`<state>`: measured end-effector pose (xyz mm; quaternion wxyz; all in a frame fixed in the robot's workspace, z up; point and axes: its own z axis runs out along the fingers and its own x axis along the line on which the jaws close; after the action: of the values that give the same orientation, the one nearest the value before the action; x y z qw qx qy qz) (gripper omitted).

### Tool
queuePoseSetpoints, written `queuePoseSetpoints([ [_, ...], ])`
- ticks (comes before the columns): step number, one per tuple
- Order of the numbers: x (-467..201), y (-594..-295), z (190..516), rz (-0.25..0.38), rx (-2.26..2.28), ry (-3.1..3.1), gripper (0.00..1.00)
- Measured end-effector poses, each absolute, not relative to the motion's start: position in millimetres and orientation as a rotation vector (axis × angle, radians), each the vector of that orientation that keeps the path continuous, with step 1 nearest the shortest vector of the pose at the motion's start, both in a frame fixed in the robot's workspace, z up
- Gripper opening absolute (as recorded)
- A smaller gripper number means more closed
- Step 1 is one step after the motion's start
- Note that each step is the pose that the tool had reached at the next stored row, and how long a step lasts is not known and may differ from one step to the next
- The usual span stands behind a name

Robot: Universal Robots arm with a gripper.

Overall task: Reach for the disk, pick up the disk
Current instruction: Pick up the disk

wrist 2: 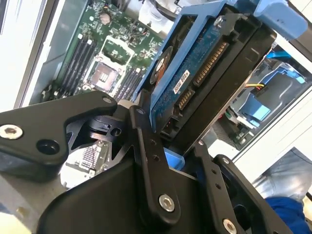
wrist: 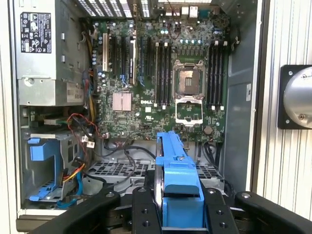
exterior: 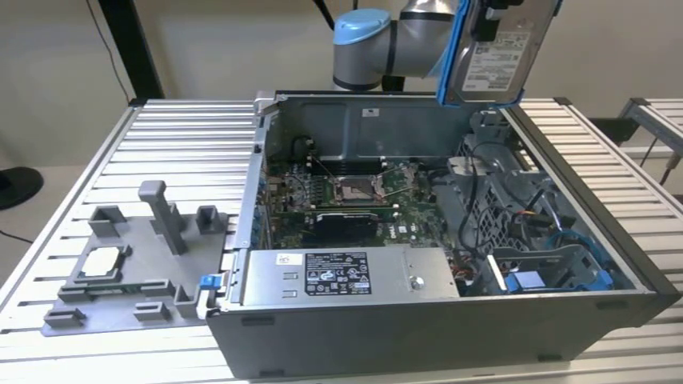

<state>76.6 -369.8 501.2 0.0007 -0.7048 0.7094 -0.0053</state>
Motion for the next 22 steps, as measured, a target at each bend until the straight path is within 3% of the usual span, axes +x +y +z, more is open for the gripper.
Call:
queuePoseSetpoints([
  [22, 78, -397, 501, -0.016, -2.201, 2.24, 0.0],
])
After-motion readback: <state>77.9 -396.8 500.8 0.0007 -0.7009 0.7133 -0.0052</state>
